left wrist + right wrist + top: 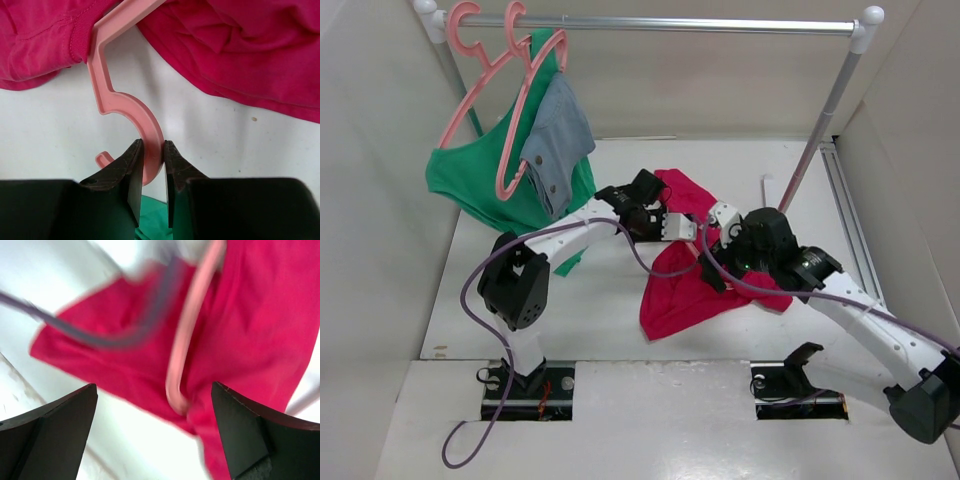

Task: Place the t-shirt on the hanger
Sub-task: Place tshirt on hanger

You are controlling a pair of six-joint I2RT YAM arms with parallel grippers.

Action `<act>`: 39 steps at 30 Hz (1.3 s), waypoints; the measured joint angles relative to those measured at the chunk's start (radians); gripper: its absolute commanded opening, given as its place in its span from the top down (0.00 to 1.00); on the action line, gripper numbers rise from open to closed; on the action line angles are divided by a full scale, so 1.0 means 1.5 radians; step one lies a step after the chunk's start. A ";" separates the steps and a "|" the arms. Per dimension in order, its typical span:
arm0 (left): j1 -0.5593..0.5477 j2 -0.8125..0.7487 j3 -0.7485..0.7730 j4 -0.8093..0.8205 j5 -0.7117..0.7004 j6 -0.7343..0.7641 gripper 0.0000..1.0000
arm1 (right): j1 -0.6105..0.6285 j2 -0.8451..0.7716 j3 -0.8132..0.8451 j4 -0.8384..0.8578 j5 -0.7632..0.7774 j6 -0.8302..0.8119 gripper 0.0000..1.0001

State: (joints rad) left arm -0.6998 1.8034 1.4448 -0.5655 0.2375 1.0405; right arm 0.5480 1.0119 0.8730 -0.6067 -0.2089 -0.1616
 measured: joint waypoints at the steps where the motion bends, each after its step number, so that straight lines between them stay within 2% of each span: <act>1: -0.001 -0.004 -0.002 -0.003 -0.002 -0.004 1.00 | 0.025 0.002 0.006 0.022 0.005 -0.004 0.00; 5: -0.007 -0.008 -0.005 -0.010 -0.005 -0.018 1.00 | 0.051 0.054 0.009 0.087 0.038 -0.020 0.00; 10: -0.006 -0.013 -0.005 -0.018 -0.005 -0.029 1.00 | 0.029 0.119 -0.033 0.150 0.067 -0.019 0.01; 15: 0.007 -0.023 -0.008 -0.029 0.014 -0.046 1.00 | -0.008 0.091 -0.088 0.220 0.064 0.001 0.01; 21: 0.021 -0.031 -0.008 -0.046 0.053 -0.059 1.00 | -0.011 0.048 -0.135 0.278 0.064 0.013 0.01; 29: 0.023 -0.031 0.002 -0.083 0.082 -0.073 1.00 | 0.022 0.163 -0.149 0.317 0.101 0.038 0.04; 32: 0.024 -0.031 0.016 -0.103 0.084 -0.081 1.00 | 0.023 0.190 -0.147 0.341 0.125 0.048 0.14; 33: 0.025 -0.031 0.020 -0.108 0.084 -0.084 1.00 | 0.023 0.197 -0.144 0.347 0.131 0.050 0.23; 36: 0.028 -0.031 0.028 -0.111 0.084 -0.092 1.00 | 0.024 0.221 -0.134 0.365 0.145 0.059 0.32; 39: 0.032 -0.031 0.029 -0.110 0.086 -0.102 1.00 | 0.026 0.250 -0.128 0.391 0.144 0.069 0.74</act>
State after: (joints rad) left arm -0.6514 1.7565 1.4883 -0.7311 0.3672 0.8867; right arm 0.5865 1.3872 0.6807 -0.0196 0.0074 -0.0582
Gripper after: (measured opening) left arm 0.150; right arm 0.464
